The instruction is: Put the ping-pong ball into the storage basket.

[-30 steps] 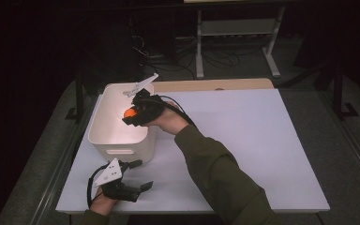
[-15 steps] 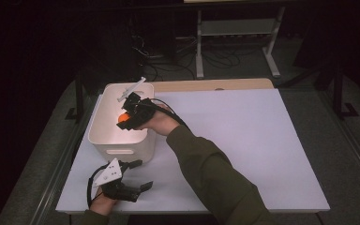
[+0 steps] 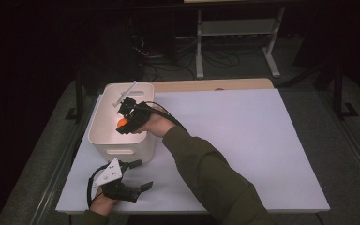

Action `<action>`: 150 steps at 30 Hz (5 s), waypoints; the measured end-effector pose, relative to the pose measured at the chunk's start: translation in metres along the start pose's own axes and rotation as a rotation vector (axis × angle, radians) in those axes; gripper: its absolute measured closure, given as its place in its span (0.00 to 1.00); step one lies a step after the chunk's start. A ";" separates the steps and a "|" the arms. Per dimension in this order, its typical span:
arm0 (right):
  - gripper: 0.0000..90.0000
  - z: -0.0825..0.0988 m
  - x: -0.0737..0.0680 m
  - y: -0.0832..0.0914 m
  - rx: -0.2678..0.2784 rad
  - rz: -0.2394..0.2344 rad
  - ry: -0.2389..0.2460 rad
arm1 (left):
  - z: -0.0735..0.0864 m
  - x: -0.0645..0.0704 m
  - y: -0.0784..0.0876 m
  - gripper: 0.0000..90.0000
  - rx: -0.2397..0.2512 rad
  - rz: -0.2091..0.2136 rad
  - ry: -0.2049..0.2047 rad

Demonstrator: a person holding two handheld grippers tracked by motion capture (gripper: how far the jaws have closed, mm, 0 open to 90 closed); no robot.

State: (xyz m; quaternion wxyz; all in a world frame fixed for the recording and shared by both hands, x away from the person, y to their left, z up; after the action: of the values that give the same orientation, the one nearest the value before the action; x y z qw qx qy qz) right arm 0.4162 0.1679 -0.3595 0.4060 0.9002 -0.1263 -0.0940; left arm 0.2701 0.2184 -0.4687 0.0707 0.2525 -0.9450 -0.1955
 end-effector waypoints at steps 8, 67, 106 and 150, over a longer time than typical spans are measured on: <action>0.52 -0.001 0.000 0.000 -0.018 0.013 0.011 | 0.000 0.000 0.000 0.16 0.002 -0.001 -0.002; 0.17 0.097 0.035 0.115 0.141 0.182 -0.165 | 0.000 -0.001 0.000 0.16 -0.003 -0.006 0.004; 0.01 0.200 0.039 0.104 0.172 0.295 -0.257 | 0.000 -0.001 0.000 0.16 -0.006 -0.004 0.012; 0.01 0.299 0.016 0.134 0.224 0.388 -0.370 | 0.000 0.000 0.001 0.16 0.001 -0.008 0.008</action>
State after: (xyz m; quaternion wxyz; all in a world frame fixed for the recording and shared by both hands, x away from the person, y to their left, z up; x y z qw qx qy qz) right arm 0.3303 -0.1339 -0.4543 0.2845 0.8660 -0.3777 -0.1628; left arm 0.2702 0.2192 -0.4687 0.0736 0.2572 -0.9438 -0.1941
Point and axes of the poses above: each handheld gripper's, and its own axes: y roughly backward along the jaws, z roughly out of its underside, x roughly to its right, the point moved 5 cm from there along -y, roughly forward along the jaws, and after that the axes turned 4 degrees about -x, right-handed, at the moved point
